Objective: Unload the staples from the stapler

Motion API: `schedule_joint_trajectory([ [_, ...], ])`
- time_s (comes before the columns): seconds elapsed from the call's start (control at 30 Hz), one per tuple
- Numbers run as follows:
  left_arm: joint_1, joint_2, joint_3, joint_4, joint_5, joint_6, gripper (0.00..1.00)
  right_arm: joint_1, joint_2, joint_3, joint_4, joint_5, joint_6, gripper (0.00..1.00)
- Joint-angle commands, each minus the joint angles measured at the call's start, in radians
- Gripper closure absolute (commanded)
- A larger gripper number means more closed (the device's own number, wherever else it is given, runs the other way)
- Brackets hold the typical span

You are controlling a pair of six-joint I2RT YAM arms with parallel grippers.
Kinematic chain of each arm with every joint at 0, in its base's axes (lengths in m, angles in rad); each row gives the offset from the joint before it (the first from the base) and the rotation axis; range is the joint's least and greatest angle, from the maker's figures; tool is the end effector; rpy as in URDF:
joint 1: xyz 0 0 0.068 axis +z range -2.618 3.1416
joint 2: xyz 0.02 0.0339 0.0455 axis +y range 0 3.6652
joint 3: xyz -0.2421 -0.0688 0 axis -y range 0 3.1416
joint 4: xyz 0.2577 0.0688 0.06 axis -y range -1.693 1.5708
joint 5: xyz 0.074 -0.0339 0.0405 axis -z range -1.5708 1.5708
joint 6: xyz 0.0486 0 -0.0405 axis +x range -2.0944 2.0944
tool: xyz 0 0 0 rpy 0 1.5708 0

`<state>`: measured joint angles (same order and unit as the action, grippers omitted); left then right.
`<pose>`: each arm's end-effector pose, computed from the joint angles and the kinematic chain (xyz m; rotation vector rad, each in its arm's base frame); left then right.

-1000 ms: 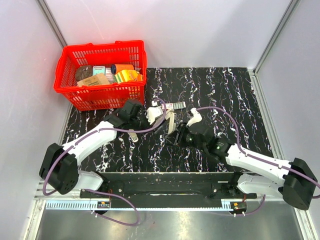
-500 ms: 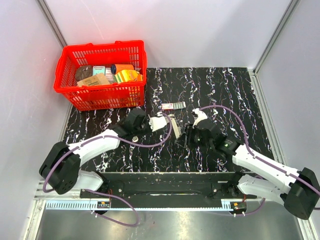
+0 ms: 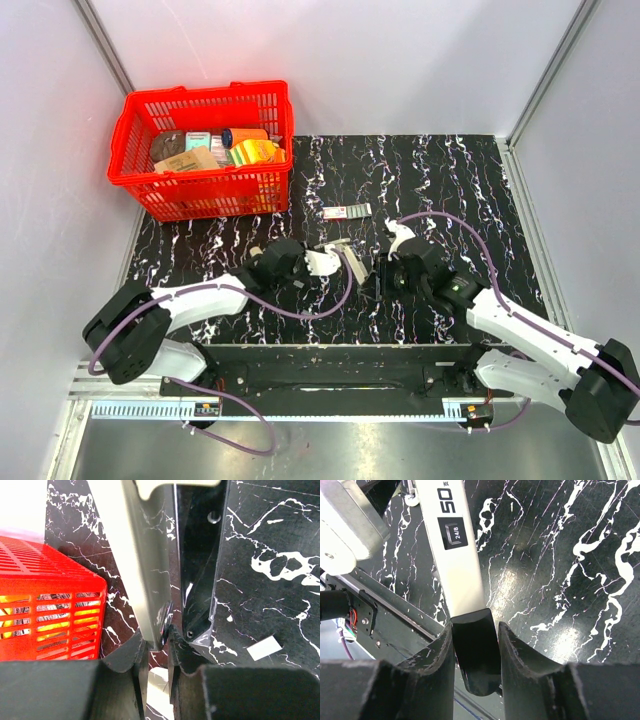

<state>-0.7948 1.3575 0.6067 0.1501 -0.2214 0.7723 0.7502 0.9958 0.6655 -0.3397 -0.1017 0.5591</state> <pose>0.2165 -0.2054 0.1495 1.4348 1.6194 0.2273 0.1777 0.1723 0.2139 -0.2838 2.3503 0.7923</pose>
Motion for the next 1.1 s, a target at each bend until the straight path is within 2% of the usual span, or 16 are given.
schedule_joint_trajectory([
  [0.0, -0.033, 0.02, -0.006, 0.01, -0.151, 0.082, 1.0, -0.066, -0.013, 0.063, 0.045, 0.192, 0.091, 1.0],
  [0.13, -0.04, -0.007, 0.105, -0.198, -0.006, -0.092, 1.0, -0.068, -0.006, 0.065, 0.108, 0.2, 0.125, 1.0],
  [0.23, -0.04, -0.032, 0.186, -0.338, 0.164, -0.204, 0.94, -0.064, 0.0, 0.091, 0.149, 0.238, 0.15, 1.0],
  [0.33, -0.041, -0.043, 0.248, -0.441, 0.35, -0.264, 0.82, -0.066, 0.02, 0.129, 0.169, 0.283, 0.162, 1.0],
  [0.4, -0.041, -0.038, 0.286, -0.501, 0.439, -0.286, 0.67, -0.066, 0.047, 0.161, 0.172, 0.312, 0.163, 1.0],
  [0.43, -0.04, -0.031, 0.301, -0.526, 0.464, -0.294, 0.63, -0.064, 0.062, 0.177, 0.171, 0.319, 0.162, 1.0],
  [0.6, -0.015, -0.021, 0.386, -0.642, 0.525, -0.304, 0.6, -0.074, 0.105, 0.23, 0.14, 0.401, 0.133, 1.0],
  [0.73, 0.097, -0.043, 0.452, -0.681, 0.551, -0.34, 0.55, -0.107, 0.118, 0.275, 0.088, 0.447, 0.062, 1.0],
  [0.83, 0.199, -0.07, 0.482, -0.685, 0.55, -0.378, 0.39, -0.129, 0.147, 0.318, 0.042, 0.528, -0.017, 1.0],
  [0.93, 0.279, -0.106, 0.481, -0.687, 0.556, -0.395, 0.31, -0.152, 0.19, 0.335, 0.047, 0.631, -0.126, 1.0],
  [1.03, 0.33, -0.142, 0.446, -0.681, 0.557, -0.407, 0.05, -0.202, 0.25, 0.332, 0.085, 0.698, -0.198, 1.0],
  [1.07, 0.339, -0.156, 0.432, -0.681, 0.557, -0.403, 0.01, -0.227, 0.269, 0.326, 0.114, 0.712, -0.217, 1.0],
])
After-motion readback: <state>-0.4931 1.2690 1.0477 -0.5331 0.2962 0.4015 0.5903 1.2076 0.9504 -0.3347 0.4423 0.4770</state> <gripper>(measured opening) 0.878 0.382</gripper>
